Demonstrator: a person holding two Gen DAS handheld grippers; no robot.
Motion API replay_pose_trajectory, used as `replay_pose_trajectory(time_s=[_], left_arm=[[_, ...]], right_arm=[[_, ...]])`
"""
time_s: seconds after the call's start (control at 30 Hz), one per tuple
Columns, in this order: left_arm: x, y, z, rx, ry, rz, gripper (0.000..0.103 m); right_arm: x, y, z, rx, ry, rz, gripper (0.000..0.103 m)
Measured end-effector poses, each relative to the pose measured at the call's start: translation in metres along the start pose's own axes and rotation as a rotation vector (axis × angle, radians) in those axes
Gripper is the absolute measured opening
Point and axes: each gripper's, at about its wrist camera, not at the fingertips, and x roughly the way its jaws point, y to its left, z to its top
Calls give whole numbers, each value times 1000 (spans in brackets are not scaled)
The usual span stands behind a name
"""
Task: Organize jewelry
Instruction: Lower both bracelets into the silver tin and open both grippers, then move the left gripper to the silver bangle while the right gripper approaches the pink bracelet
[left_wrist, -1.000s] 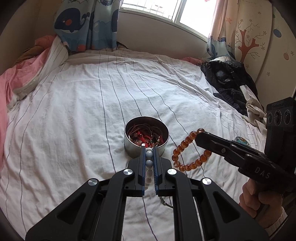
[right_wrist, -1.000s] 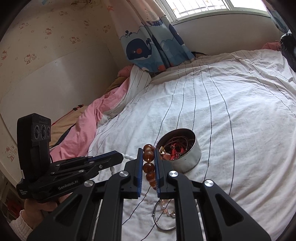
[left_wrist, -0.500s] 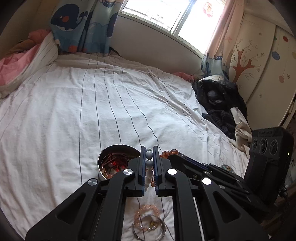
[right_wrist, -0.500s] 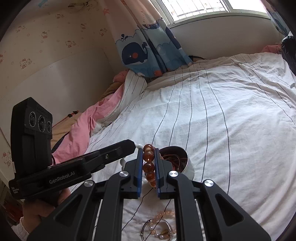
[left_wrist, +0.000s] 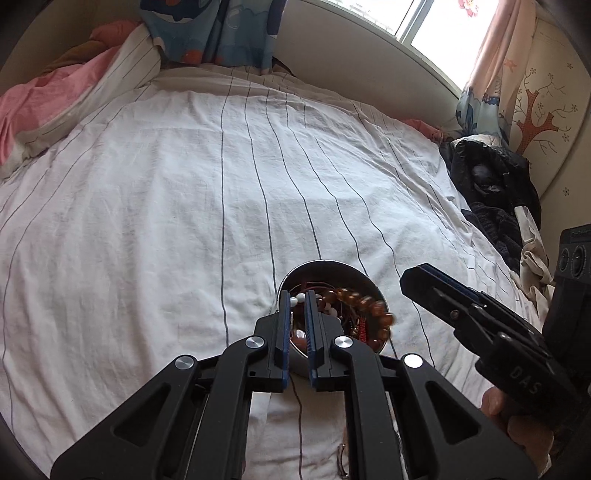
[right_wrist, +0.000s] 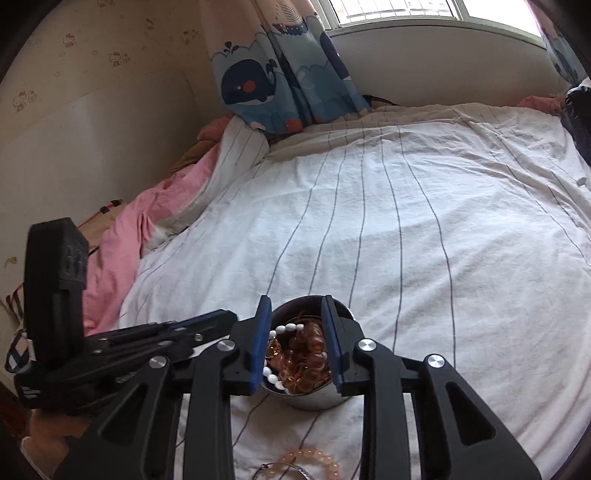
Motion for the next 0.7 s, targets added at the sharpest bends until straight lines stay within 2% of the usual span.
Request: replay_pose_trajectory(time_s=[0.03, 0.2, 0.4, 0.53, 0.63, 0.7], left_arm=[[-5, 0, -1, 8, -3, 5, 8], [-35, 0, -16, 43, -7, 28, 10], [-57, -14, -70, 167, 36, 85, 19], [-57, -23, -108, 208, 47, 64, 23], [-48, -23, -121, 189, 70, 26, 23], [-46, -31, -126, 228, 64, 19, 23]], right_arm=[[-3, -1, -2, -3, 1, -20, 29], [-36, -14, -21, 62, -16, -8, 30], [-71, -19, -87, 134, 51, -17, 33], [-78, -15, -124, 144, 109, -41, 33], [-78, -11, -127, 135, 100, -68, 33], [-76, -12, -126, 132, 91, -92, 33]])
